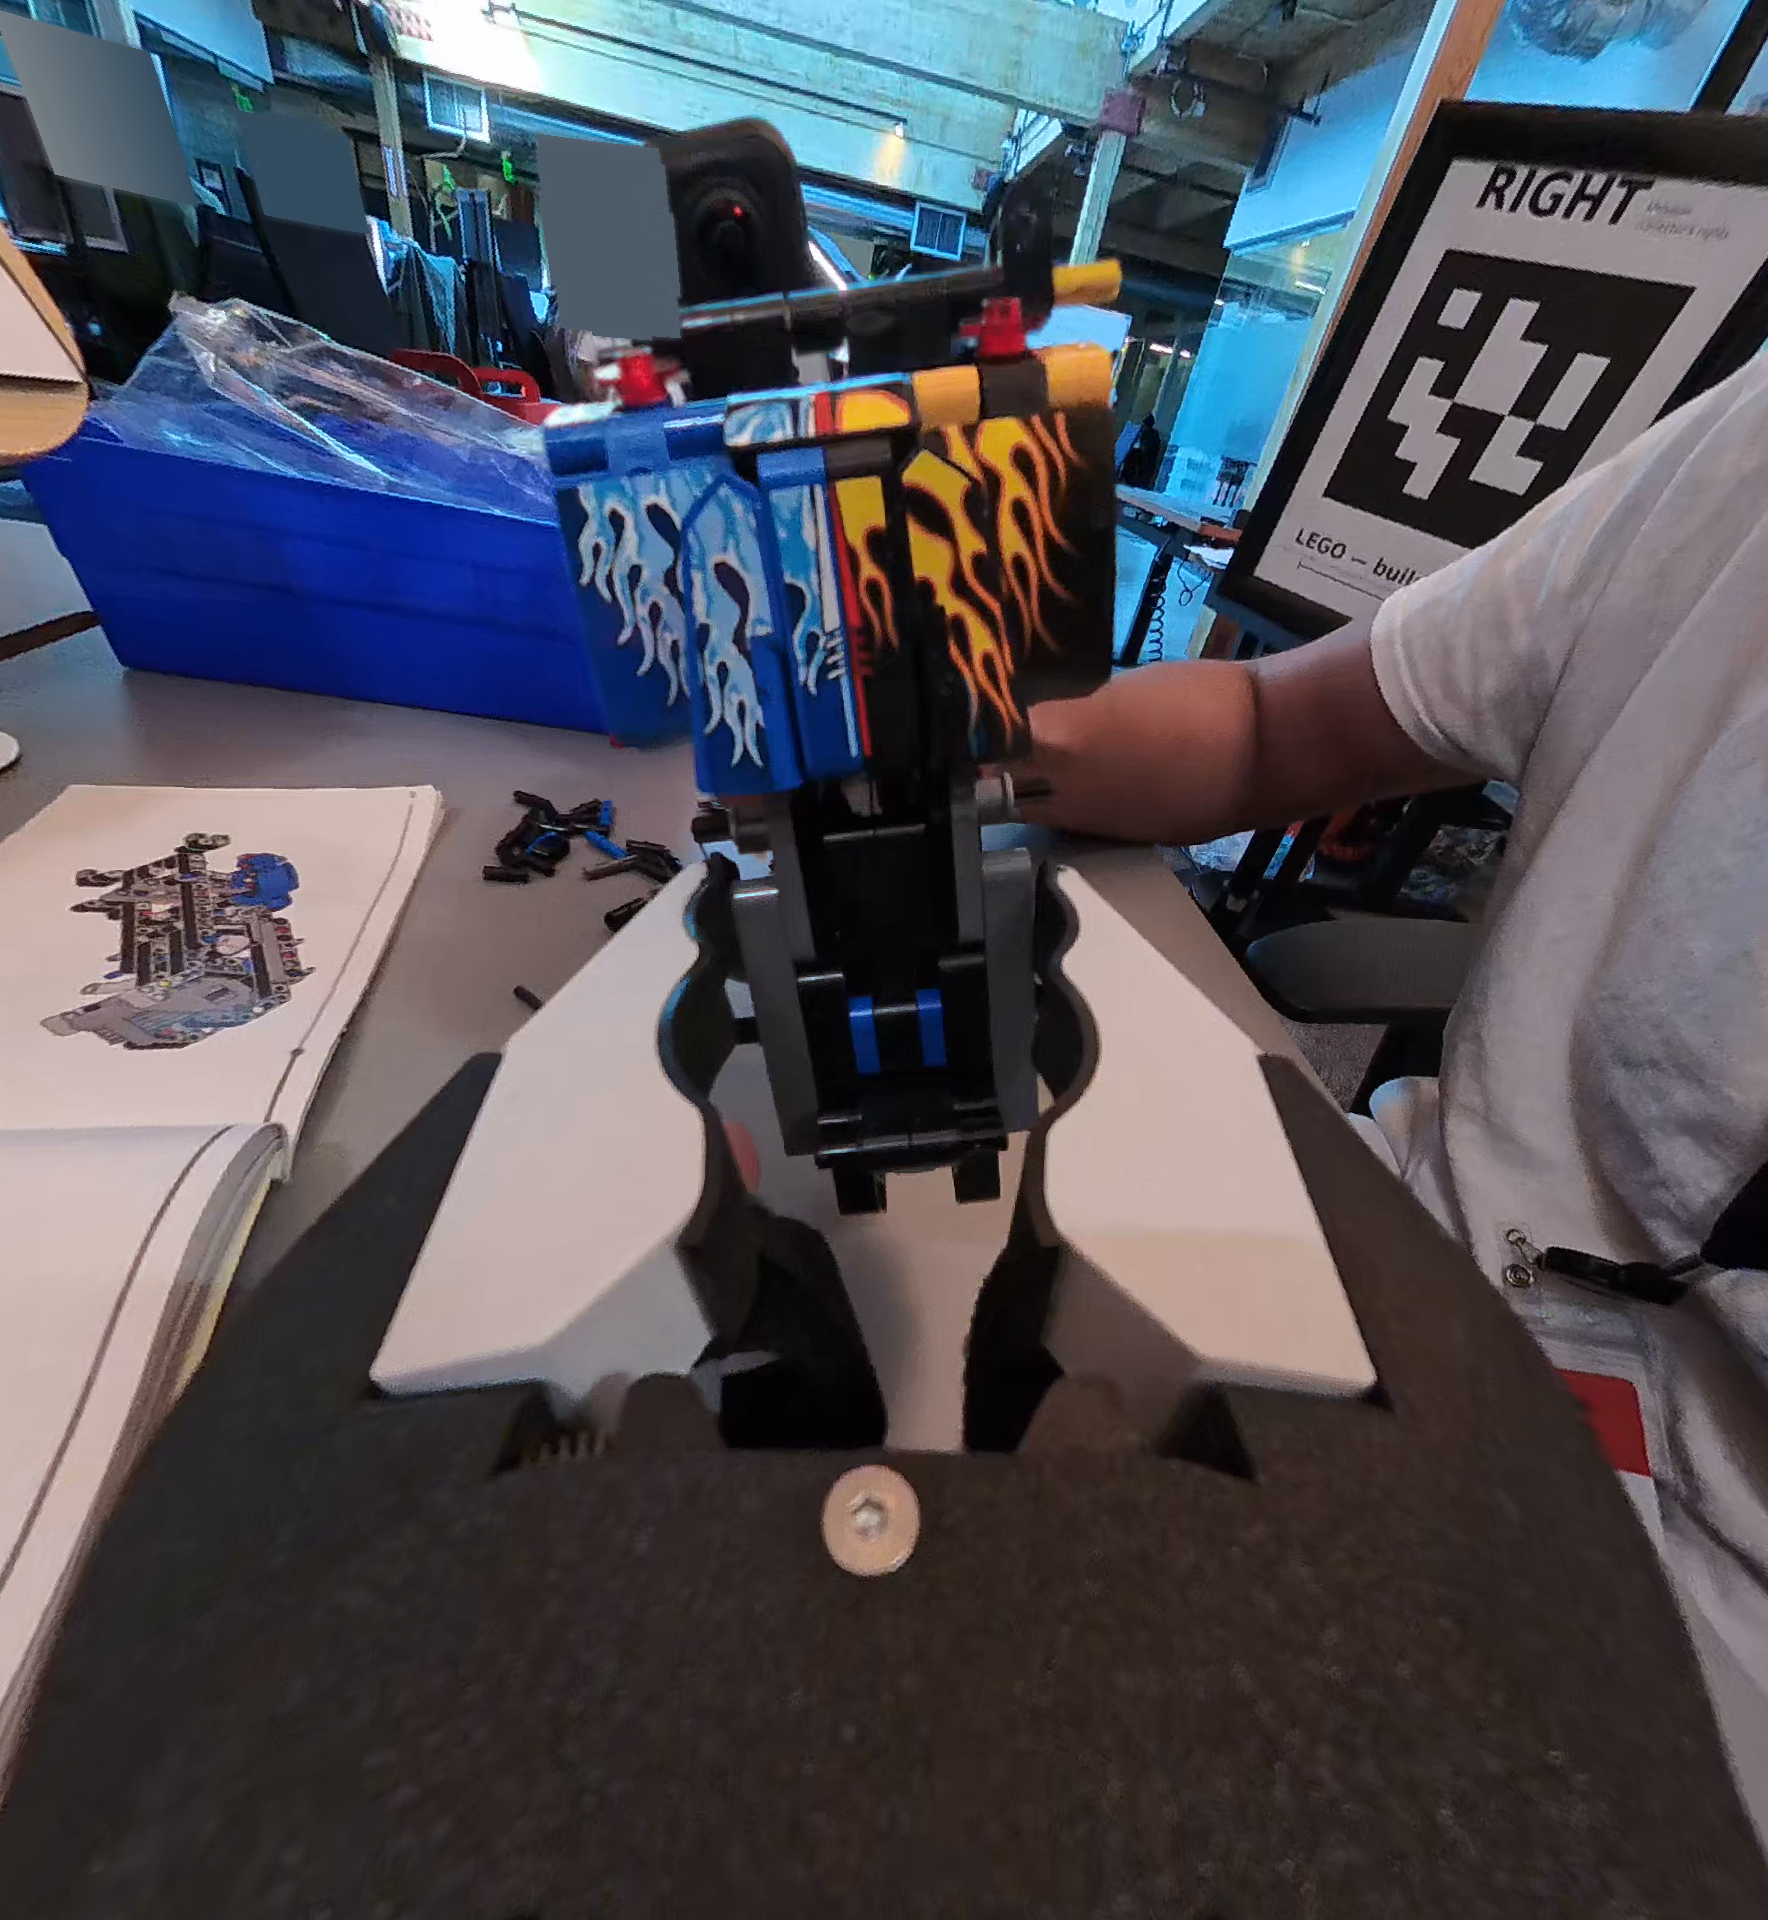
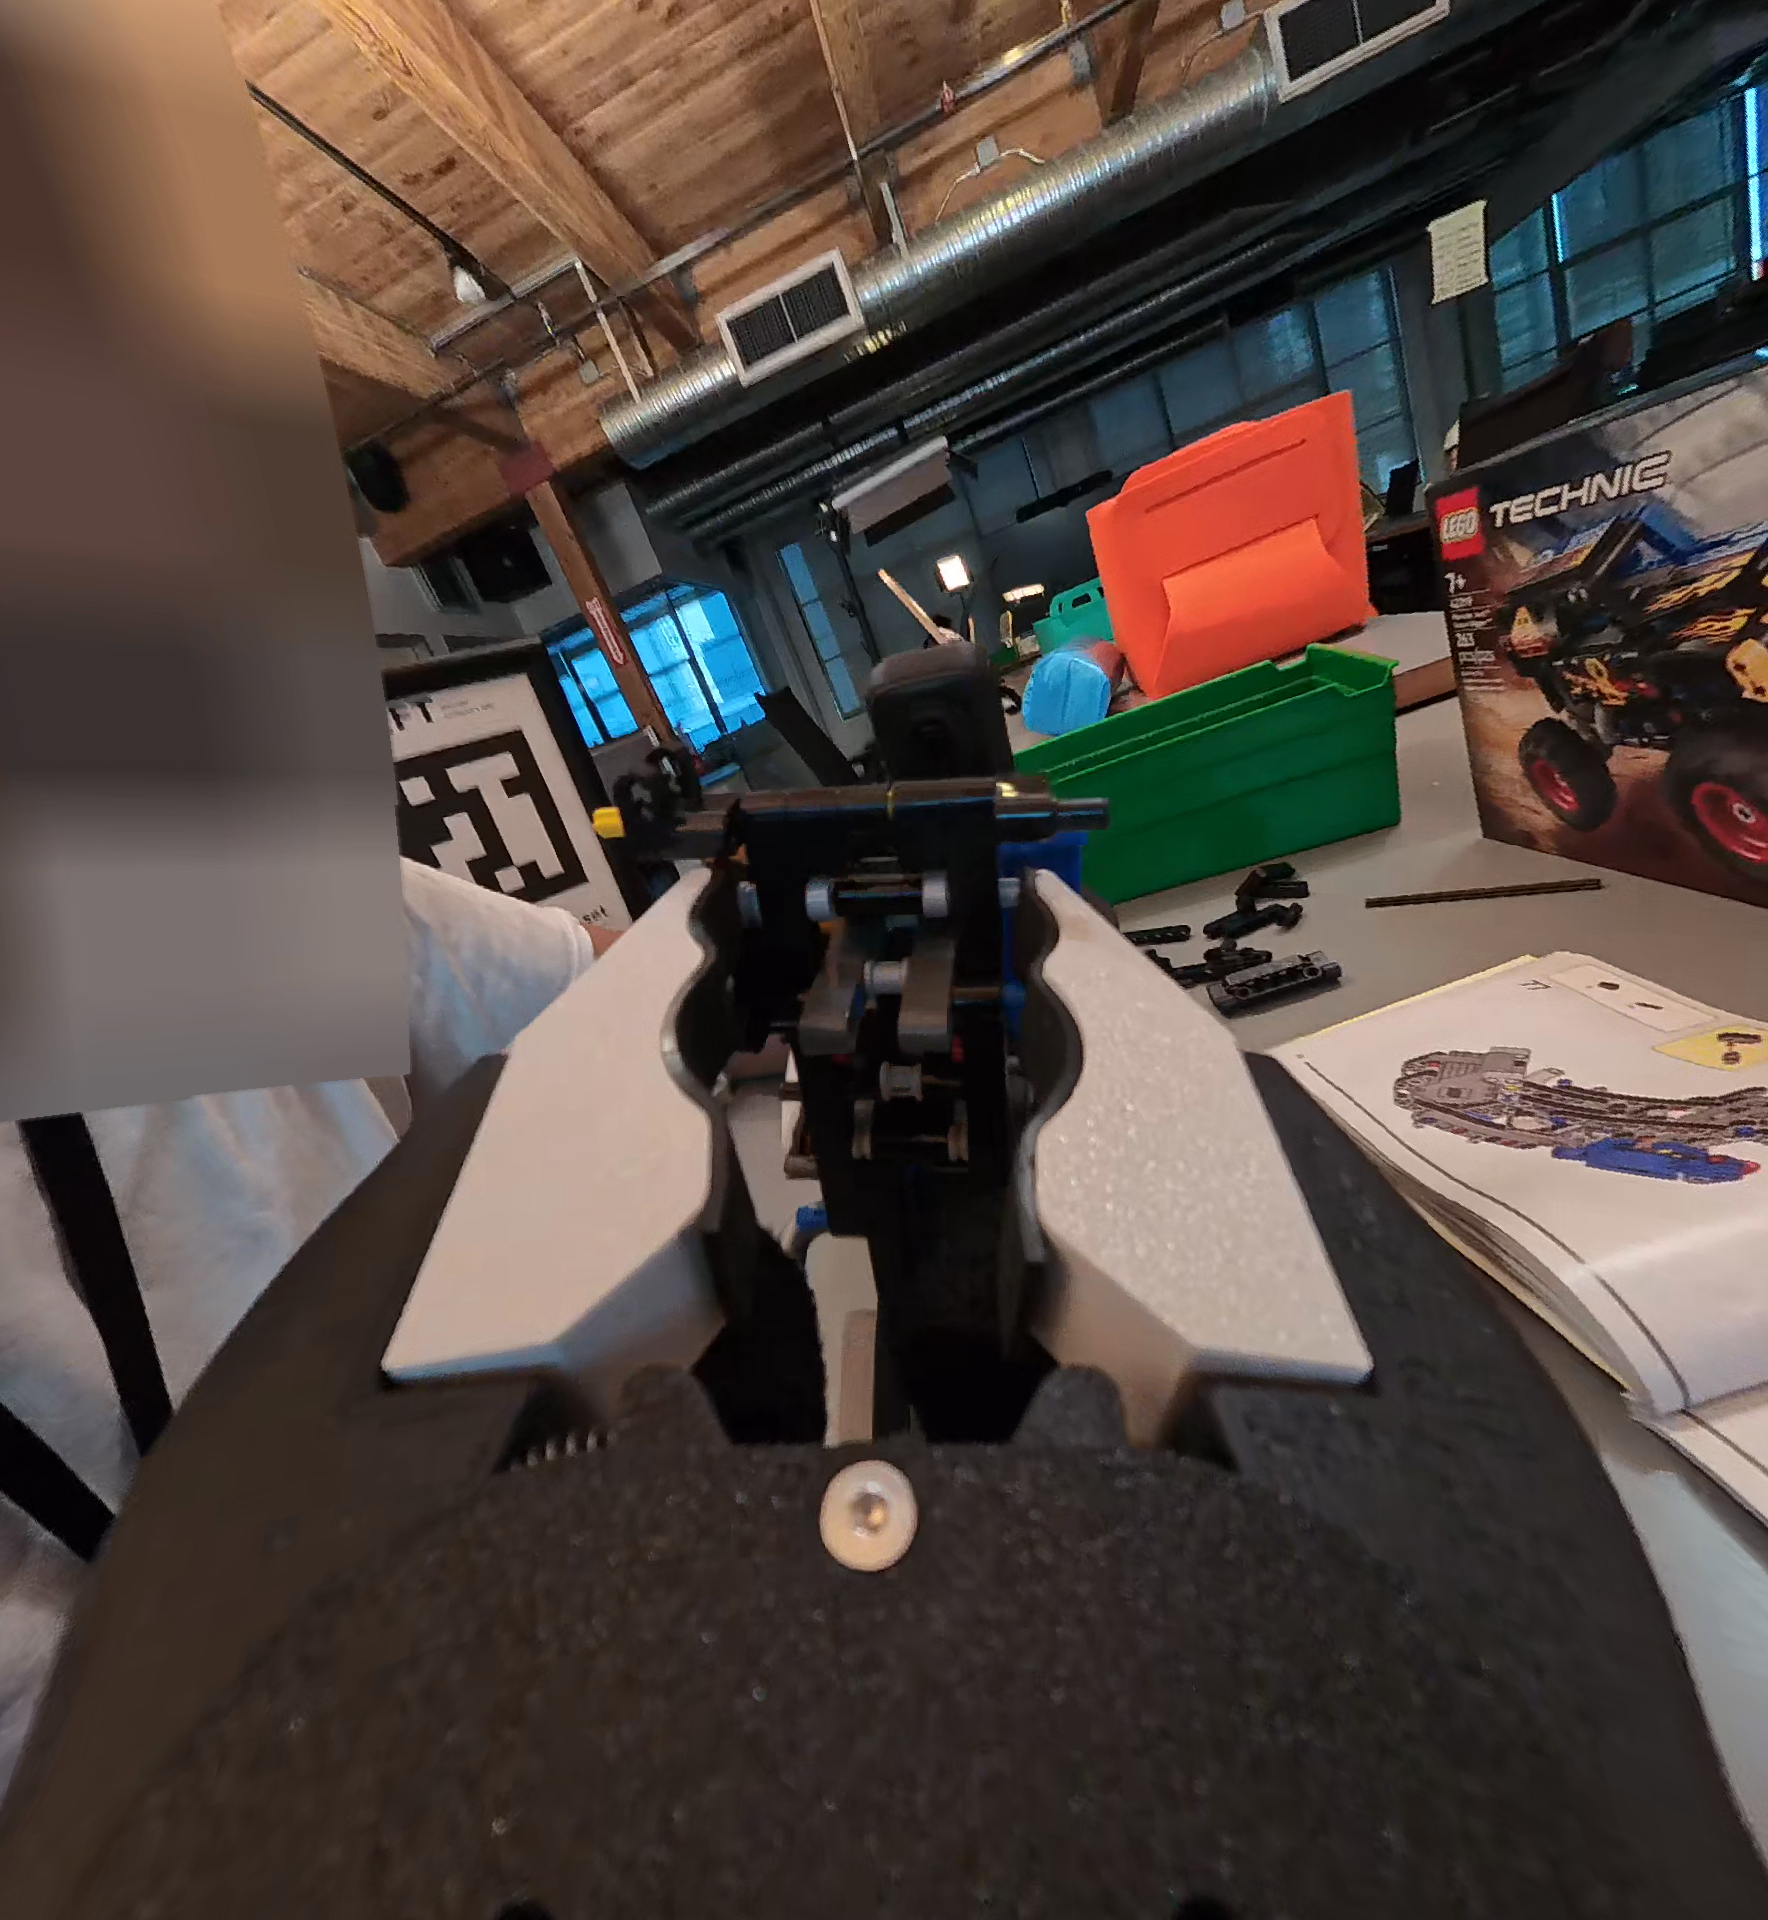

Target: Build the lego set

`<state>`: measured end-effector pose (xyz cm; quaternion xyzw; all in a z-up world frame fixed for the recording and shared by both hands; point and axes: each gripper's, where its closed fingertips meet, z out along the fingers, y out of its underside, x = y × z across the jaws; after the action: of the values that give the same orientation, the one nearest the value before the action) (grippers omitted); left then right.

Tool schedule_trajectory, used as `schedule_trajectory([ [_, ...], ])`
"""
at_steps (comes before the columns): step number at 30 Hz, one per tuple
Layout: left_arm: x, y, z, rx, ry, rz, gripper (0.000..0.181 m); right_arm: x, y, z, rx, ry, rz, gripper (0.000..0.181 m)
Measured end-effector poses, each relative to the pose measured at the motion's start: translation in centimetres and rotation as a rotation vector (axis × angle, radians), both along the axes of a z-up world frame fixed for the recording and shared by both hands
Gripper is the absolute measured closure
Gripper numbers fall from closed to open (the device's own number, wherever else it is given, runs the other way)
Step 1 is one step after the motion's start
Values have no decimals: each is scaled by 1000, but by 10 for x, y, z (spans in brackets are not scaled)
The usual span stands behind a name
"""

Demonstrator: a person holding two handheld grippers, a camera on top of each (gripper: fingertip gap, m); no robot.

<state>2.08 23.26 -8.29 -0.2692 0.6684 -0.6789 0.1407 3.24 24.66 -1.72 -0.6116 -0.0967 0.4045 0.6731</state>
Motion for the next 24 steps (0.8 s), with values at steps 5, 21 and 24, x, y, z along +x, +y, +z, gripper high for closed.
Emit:
schedule_trajectory([
  [5,-6,11,-4,45,6,40,127,-1,3,-9,-7,-262,-110,115],
  [21,-5,26,-21,413,-153,108,127,-3,-23,-48,-155,-664,-43,96],
  [24,-5,29,-26,454,-155,106,128,7,-19,-49,-127,-796,-158,91],
])
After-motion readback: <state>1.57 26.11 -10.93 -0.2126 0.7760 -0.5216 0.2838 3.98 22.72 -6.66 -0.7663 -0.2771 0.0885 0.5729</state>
